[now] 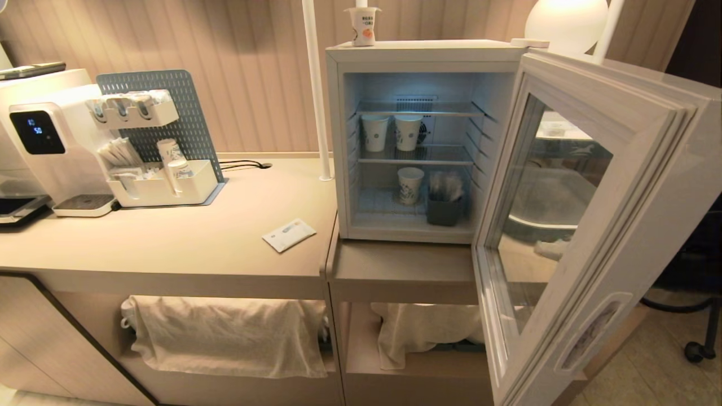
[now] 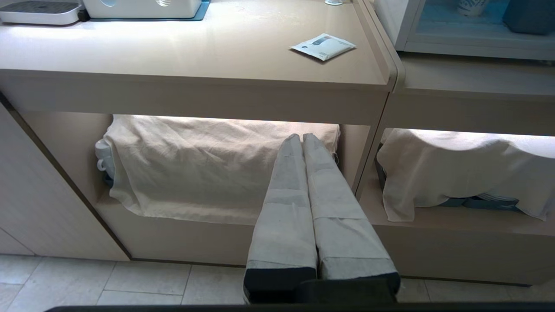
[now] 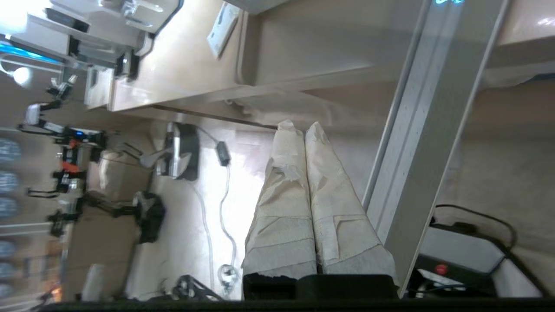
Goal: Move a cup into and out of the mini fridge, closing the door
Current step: Close the freezer door
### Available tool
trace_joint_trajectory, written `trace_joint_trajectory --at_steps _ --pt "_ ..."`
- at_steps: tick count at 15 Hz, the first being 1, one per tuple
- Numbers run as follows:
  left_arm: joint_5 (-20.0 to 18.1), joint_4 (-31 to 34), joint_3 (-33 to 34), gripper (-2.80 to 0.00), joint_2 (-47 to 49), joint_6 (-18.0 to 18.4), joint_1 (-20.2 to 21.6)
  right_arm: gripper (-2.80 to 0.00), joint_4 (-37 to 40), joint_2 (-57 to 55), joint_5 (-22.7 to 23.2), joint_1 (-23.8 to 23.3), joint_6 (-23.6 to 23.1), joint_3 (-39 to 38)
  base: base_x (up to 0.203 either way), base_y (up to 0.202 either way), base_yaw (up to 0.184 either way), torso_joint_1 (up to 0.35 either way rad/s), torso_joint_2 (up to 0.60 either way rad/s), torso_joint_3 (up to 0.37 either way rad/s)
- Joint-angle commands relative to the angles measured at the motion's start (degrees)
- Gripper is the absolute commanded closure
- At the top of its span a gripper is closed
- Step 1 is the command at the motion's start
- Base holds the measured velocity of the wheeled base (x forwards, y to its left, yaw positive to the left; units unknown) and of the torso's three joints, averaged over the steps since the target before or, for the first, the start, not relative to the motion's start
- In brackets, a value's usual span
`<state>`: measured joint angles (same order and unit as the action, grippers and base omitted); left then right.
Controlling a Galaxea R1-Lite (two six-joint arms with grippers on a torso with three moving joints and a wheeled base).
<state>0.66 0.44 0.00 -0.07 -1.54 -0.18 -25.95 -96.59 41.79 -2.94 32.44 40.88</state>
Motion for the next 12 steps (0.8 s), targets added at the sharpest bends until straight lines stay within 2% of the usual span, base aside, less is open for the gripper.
trace_joint_trajectory --at_steps 1,2,4,8,11,12 --pt "0.04 0.00 0.09 0.00 0.07 -0.05 0.01 0.00 -0.37 -5.06 0.11 4.16 1.72 3.67 0.000 0.000 0.000 0.000 0.00 0.000" --pt "0.04 0.00 0.11 0.00 0.07 -0.05 0.01 0.00 -0.66 -5.97 -1.30 6.45 2.88 5.87 0.000 0.000 0.000 0.000 0.00 0.000" --pt "0.04 0.00 0.09 0.00 0.07 -0.05 0.01 0.00 -0.66 -8.42 -7.49 11.44 4.05 11.05 0.000 0.000 0.000 0.000 0.00 0.000" --pt "0.04 0.00 0.09 0.00 0.07 -0.21 0.08 0.00 2.73 -15.56 -26.14 22.50 3.36 25.34 0.000 0.000 0.000 0.000 0.00 0.000" --pt "0.04 0.00 0.09 0.00 0.07 -0.33 0.04 0.00 9.55 -18.73 -42.17 26.37 -1.68 35.84 0.000 0.000 0.000 0.000 0.00 0.000" --pt "0.04 0.00 0.09 0.00 0.07 -0.34 0.08 0.00 10.88 -18.60 -44.78 26.84 -2.72 36.58 0.000 0.000 0.000 0.000 0.00 0.000"
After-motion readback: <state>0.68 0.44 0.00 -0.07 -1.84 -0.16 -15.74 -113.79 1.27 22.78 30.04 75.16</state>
